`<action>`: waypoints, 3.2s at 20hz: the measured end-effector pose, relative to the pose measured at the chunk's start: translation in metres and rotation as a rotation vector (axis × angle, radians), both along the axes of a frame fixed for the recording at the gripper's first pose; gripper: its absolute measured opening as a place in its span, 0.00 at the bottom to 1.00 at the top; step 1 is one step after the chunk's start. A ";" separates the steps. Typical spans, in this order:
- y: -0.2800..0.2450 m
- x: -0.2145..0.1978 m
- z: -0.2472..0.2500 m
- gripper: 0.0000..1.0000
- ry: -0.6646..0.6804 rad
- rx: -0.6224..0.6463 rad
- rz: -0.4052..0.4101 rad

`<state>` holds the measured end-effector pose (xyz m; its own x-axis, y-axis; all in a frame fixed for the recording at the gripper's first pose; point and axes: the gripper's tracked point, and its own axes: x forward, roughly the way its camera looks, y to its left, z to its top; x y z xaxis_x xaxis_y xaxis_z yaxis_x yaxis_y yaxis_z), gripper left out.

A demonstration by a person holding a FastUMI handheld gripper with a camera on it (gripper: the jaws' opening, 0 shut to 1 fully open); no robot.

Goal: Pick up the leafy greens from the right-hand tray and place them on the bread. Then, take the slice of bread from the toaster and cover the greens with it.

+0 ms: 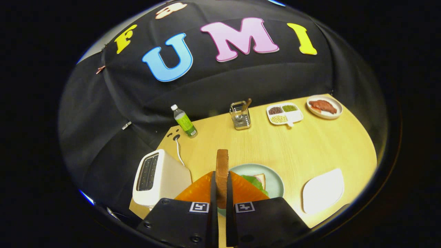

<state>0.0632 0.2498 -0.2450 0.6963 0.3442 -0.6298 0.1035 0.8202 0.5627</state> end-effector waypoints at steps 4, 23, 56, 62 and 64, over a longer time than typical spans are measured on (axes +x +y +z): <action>0.019 0.004 -0.024 0.13 0.037 0.078 -0.034; -0.039 -0.026 -0.139 0.69 0.268 -0.141 -0.045; -0.215 -0.058 0.199 0.98 -0.594 -0.541 -0.050; -0.223 -0.070 0.197 0.98 -0.589 -0.559 -0.050; -0.225 -0.070 0.196 0.98 -0.593 -0.565 -0.049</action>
